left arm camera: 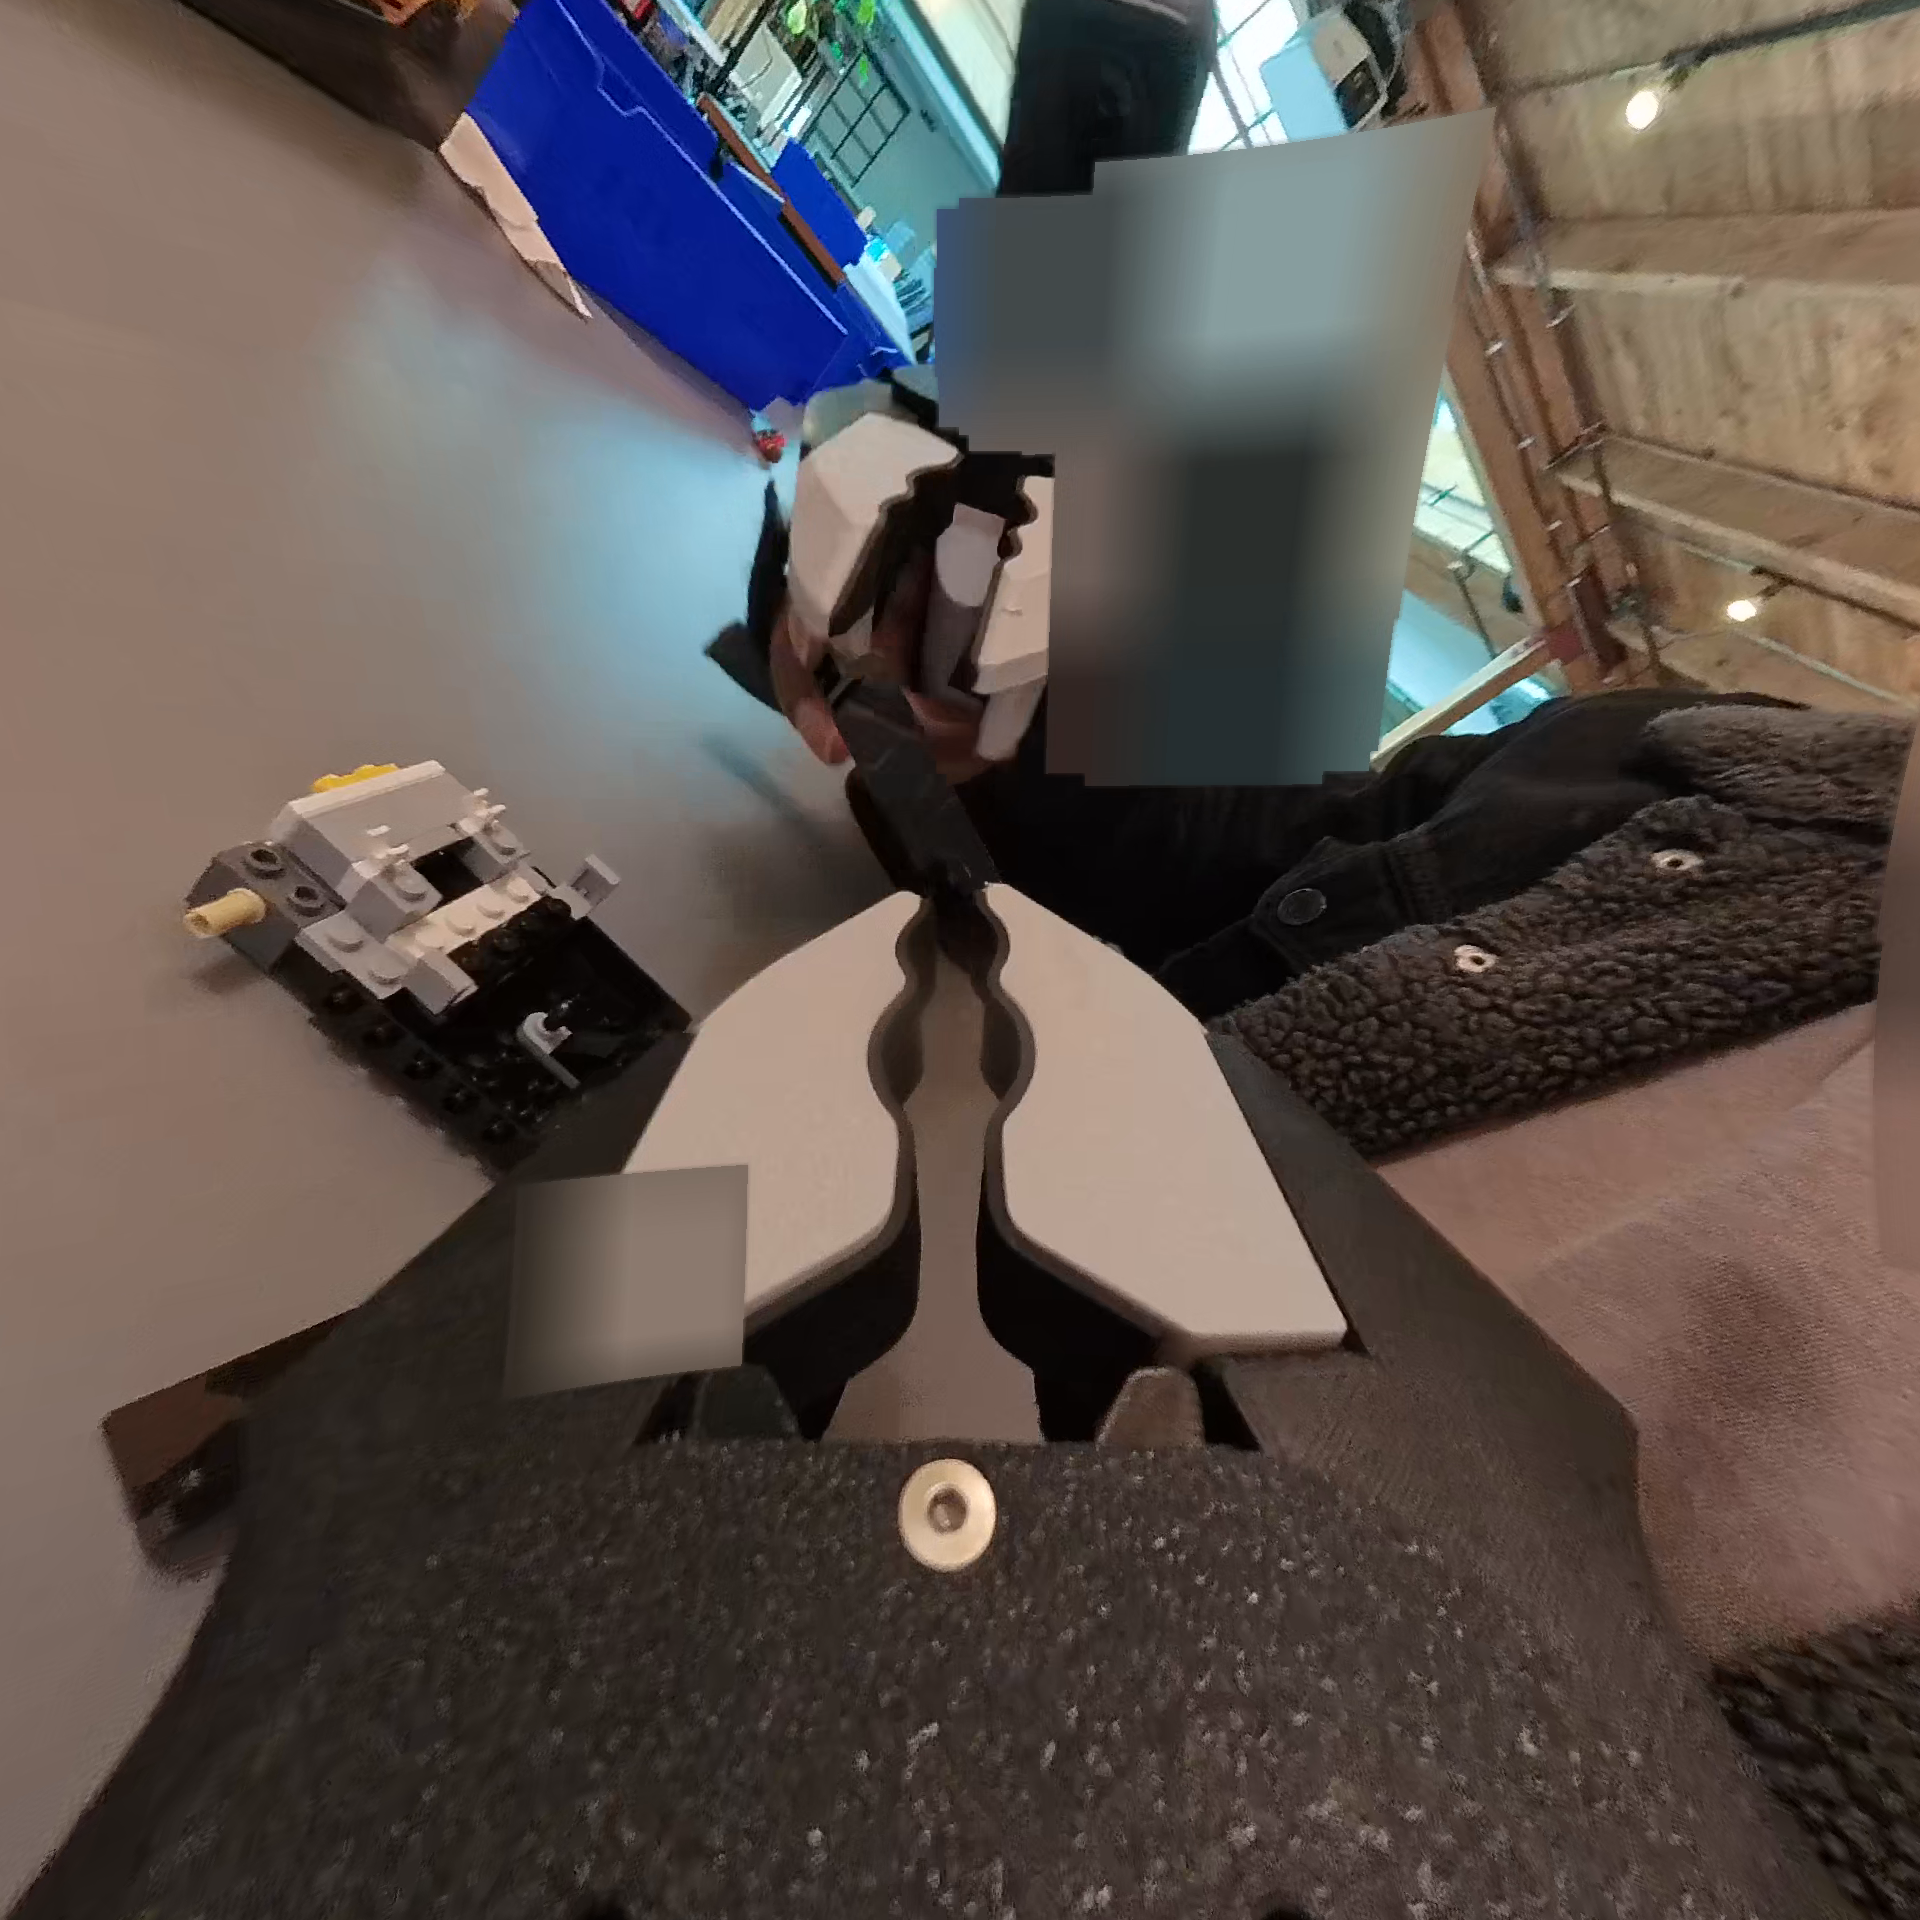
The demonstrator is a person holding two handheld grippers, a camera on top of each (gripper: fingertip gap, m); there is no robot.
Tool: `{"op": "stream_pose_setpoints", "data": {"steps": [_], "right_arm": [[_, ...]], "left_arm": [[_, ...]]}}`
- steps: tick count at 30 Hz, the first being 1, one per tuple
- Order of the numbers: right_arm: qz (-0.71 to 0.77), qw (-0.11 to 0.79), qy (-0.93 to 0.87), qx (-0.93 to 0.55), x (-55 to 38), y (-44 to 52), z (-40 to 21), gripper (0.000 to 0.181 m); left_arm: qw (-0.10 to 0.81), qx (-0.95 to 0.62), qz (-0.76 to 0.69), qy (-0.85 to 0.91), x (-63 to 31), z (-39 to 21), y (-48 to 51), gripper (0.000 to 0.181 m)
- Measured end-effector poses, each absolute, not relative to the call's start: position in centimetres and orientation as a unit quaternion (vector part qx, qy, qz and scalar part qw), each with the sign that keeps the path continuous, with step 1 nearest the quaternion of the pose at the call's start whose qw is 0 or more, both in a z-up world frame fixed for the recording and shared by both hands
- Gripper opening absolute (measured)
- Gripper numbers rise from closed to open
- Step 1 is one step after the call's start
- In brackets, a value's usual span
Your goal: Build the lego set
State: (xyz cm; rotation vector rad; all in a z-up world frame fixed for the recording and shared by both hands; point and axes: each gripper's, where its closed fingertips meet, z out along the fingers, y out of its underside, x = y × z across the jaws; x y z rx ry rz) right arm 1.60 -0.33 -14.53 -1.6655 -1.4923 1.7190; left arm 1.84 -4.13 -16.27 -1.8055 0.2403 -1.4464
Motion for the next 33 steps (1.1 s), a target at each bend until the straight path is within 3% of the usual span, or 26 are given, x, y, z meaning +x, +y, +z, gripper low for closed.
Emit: {"op": "stream_pose_setpoints", "data": {"steps": [6, 11, 20, 23, 28, 33], "right_arm": [[0.357, 0.439, -0.734, -0.375, 2.9, -1.1, -14.0, 0.017], [0.162, 0.511, -0.811, -0.234, 1.9, -1.9, -14.7, 0.017], [0.057, 0.392, -0.91, -0.12, 1.7, -2.2, -17.2, 0.003], [0.029, 0.33, -0.941, -0.076, 2.6, -1.7, -17.9, 0.003], [-0.024, 0.238, -0.971, -0.004, 3.1, -0.3, -20.3, 0.003], [-0.021, 0.195, -0.98, 0.021, 2.7, -0.7, -22.8, 0.003]], "left_arm": [[0.376, -0.676, -0.631, 0.053, 1.7, -15.3, -4.1, 0.006], [0.346, -0.664, -0.663, 0.024, 2.3, -15.2, -4.3, 0.006], [0.335, -0.692, -0.64, 0.022, 2.6, -16.2, -4.3, 0.004], [0.354, -0.737, -0.573, 0.061, 2.2, -17.2, -4.2, 0.016], [0.402, -0.825, -0.379, 0.122, -1.5, -20.1, -3.1, 0.017], [0.383, -0.864, -0.297, 0.138, -3.5, -22.8, -2.9, 0.02]]}}
